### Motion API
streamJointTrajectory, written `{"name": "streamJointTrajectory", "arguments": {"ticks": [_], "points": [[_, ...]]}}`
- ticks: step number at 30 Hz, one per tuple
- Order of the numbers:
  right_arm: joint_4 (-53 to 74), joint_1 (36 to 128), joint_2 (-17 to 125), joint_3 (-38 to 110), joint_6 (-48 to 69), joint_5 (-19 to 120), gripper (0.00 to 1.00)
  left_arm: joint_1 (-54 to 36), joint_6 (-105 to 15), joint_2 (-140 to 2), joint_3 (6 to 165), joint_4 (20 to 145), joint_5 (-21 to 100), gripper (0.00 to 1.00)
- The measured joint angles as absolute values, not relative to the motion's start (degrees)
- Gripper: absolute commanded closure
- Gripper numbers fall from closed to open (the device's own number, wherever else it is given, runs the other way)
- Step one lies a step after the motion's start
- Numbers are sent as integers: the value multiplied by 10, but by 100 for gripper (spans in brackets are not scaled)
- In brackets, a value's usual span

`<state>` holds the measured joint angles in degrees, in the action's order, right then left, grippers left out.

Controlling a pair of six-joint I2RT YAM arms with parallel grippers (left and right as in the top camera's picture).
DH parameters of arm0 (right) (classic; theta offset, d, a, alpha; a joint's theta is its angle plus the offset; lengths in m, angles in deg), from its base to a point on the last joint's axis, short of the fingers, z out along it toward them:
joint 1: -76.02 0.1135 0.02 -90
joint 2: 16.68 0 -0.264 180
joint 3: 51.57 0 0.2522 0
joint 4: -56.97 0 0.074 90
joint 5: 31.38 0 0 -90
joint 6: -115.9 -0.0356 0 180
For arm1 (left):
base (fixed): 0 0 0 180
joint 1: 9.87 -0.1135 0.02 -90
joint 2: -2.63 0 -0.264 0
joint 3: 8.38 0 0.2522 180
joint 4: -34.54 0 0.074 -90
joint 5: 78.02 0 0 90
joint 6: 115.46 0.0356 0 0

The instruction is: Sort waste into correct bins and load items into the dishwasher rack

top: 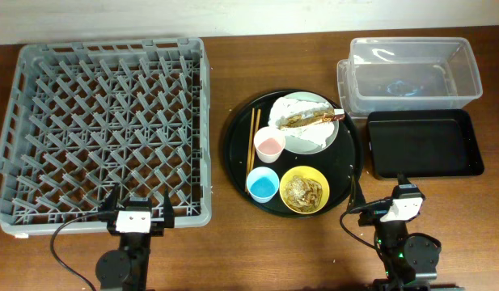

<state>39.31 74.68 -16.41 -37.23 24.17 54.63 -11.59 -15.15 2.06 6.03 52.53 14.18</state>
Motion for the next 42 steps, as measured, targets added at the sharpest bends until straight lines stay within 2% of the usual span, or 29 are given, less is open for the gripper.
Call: {"name": "streamJointTrajectory", "arguments": {"ticks": [5, 34, 42], "points": [[393, 722, -164, -372, 242, 545, 2, -116, -152, 21, 60, 525, 142, 0], [393, 722, -164, -372, 242, 545, 1, -116, -152, 21, 60, 525, 142, 1], [469, 722, -163, -372, 262, 537, 1, -116, -151, 19, 60, 411, 172, 0]]}}
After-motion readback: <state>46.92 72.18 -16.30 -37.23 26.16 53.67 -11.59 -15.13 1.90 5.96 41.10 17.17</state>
